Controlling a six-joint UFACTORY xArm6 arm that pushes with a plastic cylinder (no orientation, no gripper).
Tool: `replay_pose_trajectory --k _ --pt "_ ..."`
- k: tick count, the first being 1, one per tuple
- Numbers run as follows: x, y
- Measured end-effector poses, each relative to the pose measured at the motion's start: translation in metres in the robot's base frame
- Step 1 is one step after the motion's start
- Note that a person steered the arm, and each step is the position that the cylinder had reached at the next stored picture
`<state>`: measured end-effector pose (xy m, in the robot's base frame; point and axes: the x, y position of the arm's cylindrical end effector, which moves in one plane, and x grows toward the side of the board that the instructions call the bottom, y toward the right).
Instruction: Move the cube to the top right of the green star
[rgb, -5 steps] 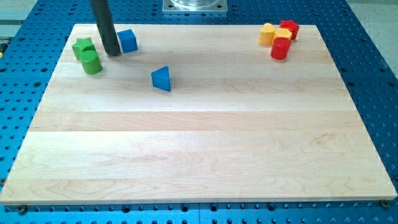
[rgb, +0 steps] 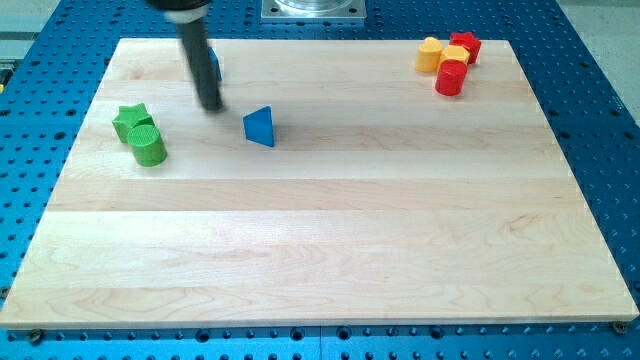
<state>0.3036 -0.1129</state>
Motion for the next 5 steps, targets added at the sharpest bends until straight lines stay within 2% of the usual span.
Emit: replay_pose_trajectory --k 1,2,3,4,5 --pt "-0.076 0.005" --pt "-0.075 -0.031" --pt "-0.005 -0.073" --pt "0.054 -0.089" --pt "0.047 -0.007"
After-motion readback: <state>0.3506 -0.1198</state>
